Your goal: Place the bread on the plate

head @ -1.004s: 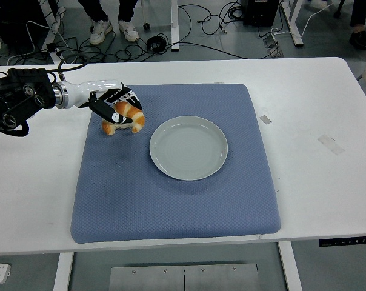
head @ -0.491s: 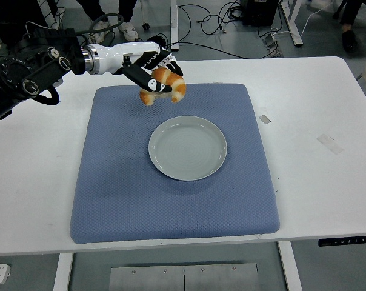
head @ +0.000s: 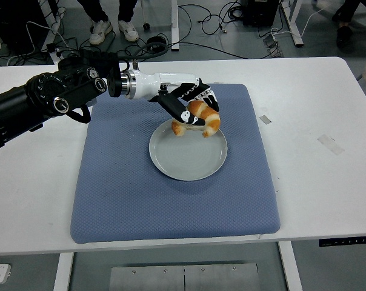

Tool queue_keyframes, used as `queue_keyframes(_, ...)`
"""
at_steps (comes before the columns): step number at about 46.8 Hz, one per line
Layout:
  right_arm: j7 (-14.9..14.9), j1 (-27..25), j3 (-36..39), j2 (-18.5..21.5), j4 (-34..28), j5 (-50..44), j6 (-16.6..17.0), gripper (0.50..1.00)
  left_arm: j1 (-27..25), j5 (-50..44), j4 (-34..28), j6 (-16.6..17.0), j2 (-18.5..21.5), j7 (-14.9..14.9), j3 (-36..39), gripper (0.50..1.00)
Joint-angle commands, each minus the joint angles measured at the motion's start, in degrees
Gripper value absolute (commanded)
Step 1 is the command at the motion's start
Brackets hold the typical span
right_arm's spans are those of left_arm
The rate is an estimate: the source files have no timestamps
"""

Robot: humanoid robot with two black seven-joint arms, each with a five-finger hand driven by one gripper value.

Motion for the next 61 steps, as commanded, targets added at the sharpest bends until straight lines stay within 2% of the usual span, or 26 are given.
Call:
queue_keyframes(1, 0.1, 0.0, 0.0, 0.0, 0.0, 0.0, 0.0, 1.000, 0.1, 0.1, 0.0, 0.1, 0.2, 0.0, 0.6, 0.607)
queue_keyframes(15, 0.0, 0.0, 0.0, 0.0, 0.0, 0.0, 0.0, 1.000, 4.9, 0.6, 0.4, 1.0, 0.5, 0.0, 3.0, 0.613)
queue_keyframes(24, 0.0, 0.0, 0.0, 0.0, 0.0, 0.0, 0.0, 1.000, 6.7, 0.5, 0.6, 3.4, 0.4, 0.0, 3.4, 0.628)
queue_keyframes(35, 0.1, 0.0, 0.0, 0.0, 0.0, 0.0, 0.0, 1.000, 6.8, 0.4, 0.6, 4.4, 0.1, 0.0, 3.2, 0.680)
queue_keyframes(41, 0.1, 0.0, 0.0, 0.0, 0.0, 0.0, 0.0, 1.000, 6.7, 0.2, 0.6, 4.4, 0.1, 0.0, 3.0, 0.745)
queue_keyframes(48, 0.1, -0.1, 0.0, 0.0, 0.0, 0.0, 0.0, 1.000, 6.7, -0.2, 0.6, 4.4, 0.2, 0.0, 2.9, 0.793)
queue_keyframes(61, 0.0, -0.1, 0.0, 0.0, 0.0, 0.0, 0.0, 1.000, 6.9, -0.3, 0.6, 5.2, 0.2, 0.0, 2.8, 0.854)
